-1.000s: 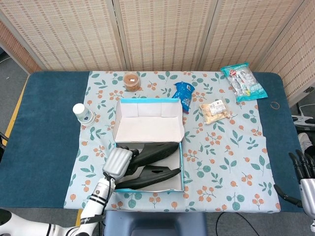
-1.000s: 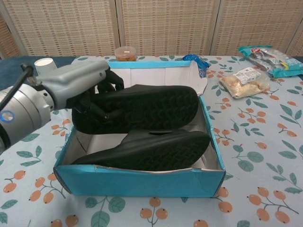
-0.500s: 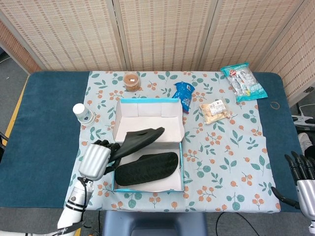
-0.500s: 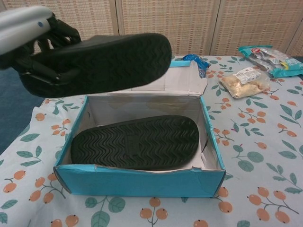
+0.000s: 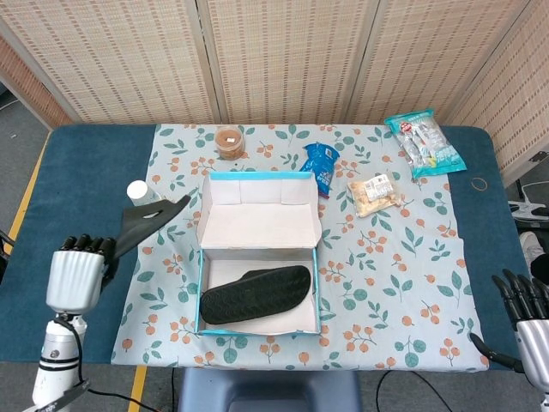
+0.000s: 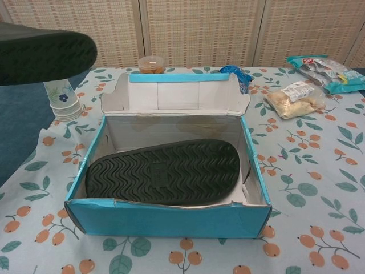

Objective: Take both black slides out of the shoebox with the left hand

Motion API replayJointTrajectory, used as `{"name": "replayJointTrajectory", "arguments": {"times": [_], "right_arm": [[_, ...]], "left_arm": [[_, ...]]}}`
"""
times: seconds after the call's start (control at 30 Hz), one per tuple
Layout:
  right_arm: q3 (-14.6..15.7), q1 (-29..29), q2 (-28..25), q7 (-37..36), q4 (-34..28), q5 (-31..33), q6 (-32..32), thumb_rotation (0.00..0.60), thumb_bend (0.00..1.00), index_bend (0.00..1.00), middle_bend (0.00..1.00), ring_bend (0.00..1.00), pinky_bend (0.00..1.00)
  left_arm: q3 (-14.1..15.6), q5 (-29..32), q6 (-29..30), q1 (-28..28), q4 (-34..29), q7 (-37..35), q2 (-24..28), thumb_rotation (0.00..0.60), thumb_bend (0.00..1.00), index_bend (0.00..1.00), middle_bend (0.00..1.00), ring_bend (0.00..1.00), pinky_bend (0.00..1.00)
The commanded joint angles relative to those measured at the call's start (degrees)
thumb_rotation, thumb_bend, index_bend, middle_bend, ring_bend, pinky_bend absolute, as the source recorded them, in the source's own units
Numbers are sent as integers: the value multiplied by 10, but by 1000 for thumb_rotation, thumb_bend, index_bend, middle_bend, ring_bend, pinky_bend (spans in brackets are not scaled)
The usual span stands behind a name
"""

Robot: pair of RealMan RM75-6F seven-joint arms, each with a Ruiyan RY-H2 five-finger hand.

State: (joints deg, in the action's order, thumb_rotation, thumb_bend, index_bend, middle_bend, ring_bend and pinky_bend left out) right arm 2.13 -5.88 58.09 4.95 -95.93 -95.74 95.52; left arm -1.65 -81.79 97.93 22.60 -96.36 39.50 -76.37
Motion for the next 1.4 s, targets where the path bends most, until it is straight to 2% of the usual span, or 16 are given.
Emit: {"name": "replayJointTrajectory", "arguments": {"times": [0.03, 0.13, 0.2, 0.27, 0.43, 0.6, 0.67, 0.77, 0.87, 0.93, 1.03, 1.27, 1.4], "right_arm": [[3, 0, -2, -3, -1, -4, -3, 402, 156, 0, 0, 0, 0], [4, 1, -3, -4, -2, -6, -5, 401, 156, 0, 0, 0, 0], [8, 2, -5, -7, -3, -10, -9, 403, 156, 0, 0, 0, 0], [12, 3, -7, -12, -4, -18, -12, 402, 156, 0, 0, 0, 0], [16, 6, -10, -17, -5, -26, -18, 401, 156, 0, 0, 0, 0], [14, 5, -13, -27, -3, -22, -15, 402, 156, 0, 0, 0, 0], [13, 7, -13, -28, -1, -19, -18, 402, 156, 0, 0, 0, 0], [13, 9, -13, -26, -3, -17, -25, 402, 157, 0, 0, 0, 0], [12, 10, -12, -23, -3, -16, -27, 402, 156, 0, 0, 0, 0], [12, 10, -12, -23, -4, -16, -28, 402, 156, 0, 0, 0, 0], [12, 10, -12, -22, -5, -14, -28, 402, 156, 0, 0, 0, 0], [8, 9, -9, -12, -6, -7, -28, 401, 156, 0, 0, 0, 0], [7, 9, -8, -9, -8, -3, -31, 401, 156, 0, 0, 0, 0]], "left_arm": [[-4, 17, 12, -41, 155, -48, -32, 600, 616, 697, 608, 482, 533], [-6, 15, 13, -44, 183, -54, -41, 600, 614, 699, 609, 482, 533], [-7, 11, 14, -49, 261, -70, -69, 600, 609, 695, 609, 483, 533], [5, 23, -24, -57, 347, -88, -109, 600, 604, 689, 608, 483, 530], [-1, 31, -72, -60, 512, -156, -209, 600, 612, 696, 610, 479, 524], [-3, 26, -96, -60, 598, -184, -255, 600, 597, 664, 576, 466, 512], [-2, 25, -106, -63, 616, -189, -265, 600, 567, 621, 526, 441, 502], [-1, 27, -127, -70, 620, -200, -270, 600, 521, 391, 370, 366, 490], [-2, 31, -142, -79, 599, -210, -267, 600, 468, 105, 152, 277, 487], [0, 27, -143, -84, 576, -225, -259, 600, 446, 19, 43, 253, 489], [8, 12, -131, -94, 534, -250, -242, 600, 425, 0, 0, 226, 495], [28, -3, -144, -113, 405, -284, -180, 600, 392, 0, 0, 113, 479], [31, -1, -165, -115, 331, -295, -138, 600, 357, 0, 0, 13, 401]]}}
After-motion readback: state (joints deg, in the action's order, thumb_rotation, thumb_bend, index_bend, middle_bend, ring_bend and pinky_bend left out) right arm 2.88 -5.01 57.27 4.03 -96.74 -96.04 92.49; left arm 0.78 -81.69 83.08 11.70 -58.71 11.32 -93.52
